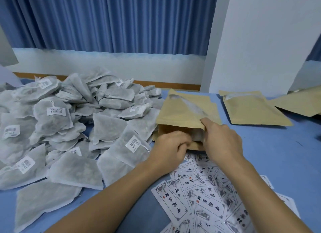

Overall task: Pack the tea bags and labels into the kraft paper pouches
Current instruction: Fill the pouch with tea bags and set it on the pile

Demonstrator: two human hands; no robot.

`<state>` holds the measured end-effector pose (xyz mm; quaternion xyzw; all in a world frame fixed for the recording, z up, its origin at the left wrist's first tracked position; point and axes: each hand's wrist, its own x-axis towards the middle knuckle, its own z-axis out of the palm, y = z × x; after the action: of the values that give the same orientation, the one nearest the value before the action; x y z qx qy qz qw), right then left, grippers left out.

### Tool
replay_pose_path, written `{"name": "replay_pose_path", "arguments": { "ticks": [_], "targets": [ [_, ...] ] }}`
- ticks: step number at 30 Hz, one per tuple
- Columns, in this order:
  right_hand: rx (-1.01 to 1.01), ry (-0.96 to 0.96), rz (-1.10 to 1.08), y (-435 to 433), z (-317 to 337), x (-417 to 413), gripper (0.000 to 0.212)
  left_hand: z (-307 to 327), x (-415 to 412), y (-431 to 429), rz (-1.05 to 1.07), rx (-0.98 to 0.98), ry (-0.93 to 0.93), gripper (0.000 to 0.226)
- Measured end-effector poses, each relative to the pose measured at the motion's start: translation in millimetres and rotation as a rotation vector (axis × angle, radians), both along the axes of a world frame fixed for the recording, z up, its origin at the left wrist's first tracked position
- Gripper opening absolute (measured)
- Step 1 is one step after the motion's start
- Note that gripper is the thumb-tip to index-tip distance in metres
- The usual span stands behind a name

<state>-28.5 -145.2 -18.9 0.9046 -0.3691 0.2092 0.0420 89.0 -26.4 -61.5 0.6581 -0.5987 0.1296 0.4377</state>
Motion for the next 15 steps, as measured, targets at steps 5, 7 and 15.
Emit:
{"name": "replay_pose_path", "arguments": {
  "ticks": [5, 7, 15],
  "targets": [
    [-0.007, 0.024, -0.011, 1, 0, -3, 0.036, 30, 25, 25, 0.338, -0.531, 0.011, 0.021],
    [-0.002, 0.028, -0.017, 0, 3, -4, 0.036, 32, 43, 34, 0.619, -0.287, 0.100, 0.040],
    [0.016, 0.018, -0.011, 6, 5, -7, 0.035, 15, 77, 49, 0.679, 0.138, 0.295, 0.017]
  ]
}}
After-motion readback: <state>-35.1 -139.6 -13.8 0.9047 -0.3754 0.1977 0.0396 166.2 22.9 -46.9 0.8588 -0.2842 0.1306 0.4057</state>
